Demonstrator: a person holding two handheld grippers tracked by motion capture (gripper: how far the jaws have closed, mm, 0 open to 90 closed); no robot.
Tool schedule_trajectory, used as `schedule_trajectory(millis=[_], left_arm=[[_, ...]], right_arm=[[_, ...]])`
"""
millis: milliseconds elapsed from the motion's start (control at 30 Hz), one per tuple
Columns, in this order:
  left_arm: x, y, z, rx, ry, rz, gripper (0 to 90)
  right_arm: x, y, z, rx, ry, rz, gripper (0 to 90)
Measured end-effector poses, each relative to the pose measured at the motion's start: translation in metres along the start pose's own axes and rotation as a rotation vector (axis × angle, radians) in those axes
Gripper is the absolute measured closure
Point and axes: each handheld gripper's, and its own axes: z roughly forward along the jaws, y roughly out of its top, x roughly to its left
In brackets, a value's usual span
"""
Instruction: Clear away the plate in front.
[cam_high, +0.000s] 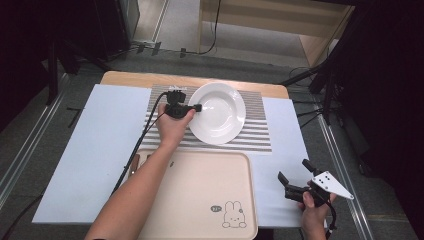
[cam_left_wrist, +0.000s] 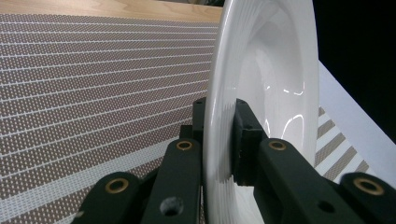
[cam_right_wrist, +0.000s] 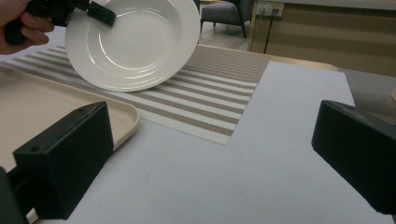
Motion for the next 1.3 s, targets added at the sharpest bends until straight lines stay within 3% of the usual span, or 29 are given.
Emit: schedule_trajectory(millis=[233, 533, 700, 1300], left_arm=[[0.004, 0.0, -0.008, -0.029, -0.034, -0.04, 81.9], [0.005, 0.003, -0.026, -0.056, -0.056, -0.046, 81.8], [0.005, 0.003, -0.036, -0.067, -0.041, -0.042, 81.7], [0.013, -0.007, -0.072, -0.094, -0.076, -0.071, 81.5]], right_arm=[[0.0, 0.0, 0.0, -0.002, -0.004, 0.006, 0.0], [-0.001, 0.0, -0.001, -0.013, -0.008, 0.017, 0.0], [-0.001, 0.0, -0.001, -0.012, -0.018, 0.025, 0.0], [0.001, 0.0, 0.001, -0.012, -0.059, 0.038, 0.0]])
